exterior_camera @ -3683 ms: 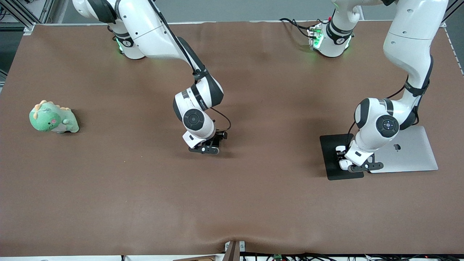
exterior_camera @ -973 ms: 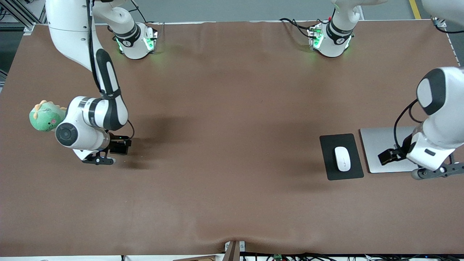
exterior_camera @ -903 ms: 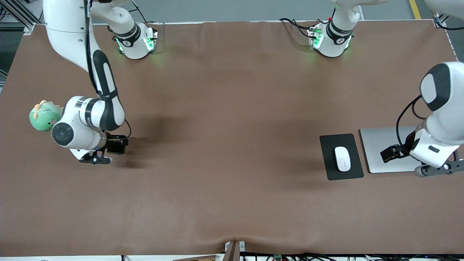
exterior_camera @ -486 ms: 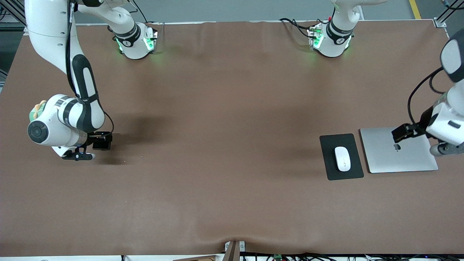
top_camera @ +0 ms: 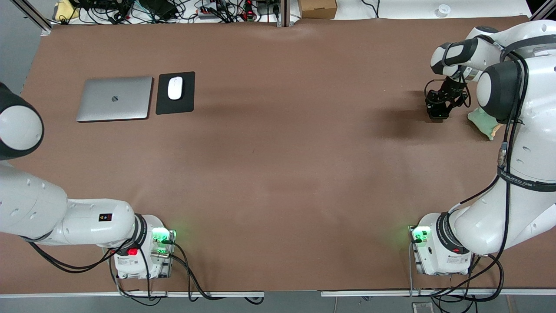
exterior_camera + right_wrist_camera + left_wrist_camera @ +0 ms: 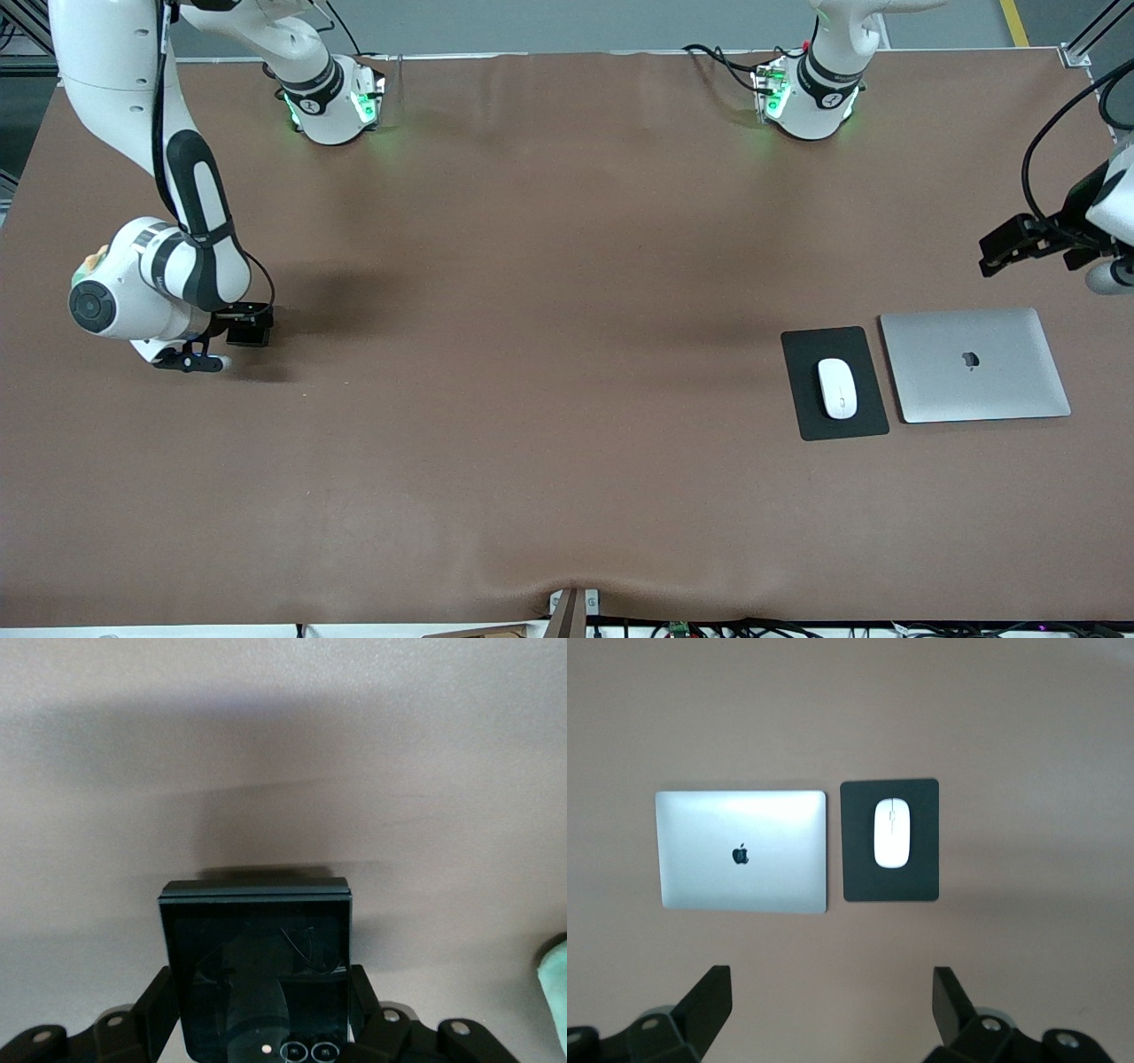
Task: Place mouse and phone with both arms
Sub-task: 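Lower the phone beside the green plush toy and open the right gripper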
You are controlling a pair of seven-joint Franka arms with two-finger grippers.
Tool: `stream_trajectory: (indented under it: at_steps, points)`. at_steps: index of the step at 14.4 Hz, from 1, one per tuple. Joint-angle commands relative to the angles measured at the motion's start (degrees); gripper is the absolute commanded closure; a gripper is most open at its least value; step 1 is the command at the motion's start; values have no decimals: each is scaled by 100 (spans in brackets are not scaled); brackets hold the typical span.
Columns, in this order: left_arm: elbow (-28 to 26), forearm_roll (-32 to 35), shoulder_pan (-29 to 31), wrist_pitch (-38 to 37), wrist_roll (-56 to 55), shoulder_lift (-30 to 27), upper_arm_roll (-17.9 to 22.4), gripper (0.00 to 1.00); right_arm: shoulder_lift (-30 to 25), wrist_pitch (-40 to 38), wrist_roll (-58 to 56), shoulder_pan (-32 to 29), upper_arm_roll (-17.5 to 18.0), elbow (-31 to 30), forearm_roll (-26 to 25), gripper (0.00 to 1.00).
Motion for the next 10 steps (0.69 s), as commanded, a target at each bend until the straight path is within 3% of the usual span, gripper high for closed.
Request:
stream_trajectory:
  at_steps: [1, 2, 3, 7, 10]
  points:
    - [-645, -100, 8, -7, 134, -596, -8, 0, -299, 372, -49, -33, 89, -391, -10, 83]
    - [-672, -109, -1, -33, 134, -641, -8, 0, -281, 373, -49, -42, 97, -391, -10, 34]
    - [-655, -118, -18, -129, 134, -641, -8, 0, -272, 364, -31, -42, 106, -382, -1, 0]
    - [-637, -126, -45, -323, 142, -703, -34, 0, -281, 137, 13, -15, 106, -102, -1, 0]
    - [-541, -231, -19, -507, 134, -712, -184, 0, -264, -750, 30, -59, 97, 775, -1, 0]
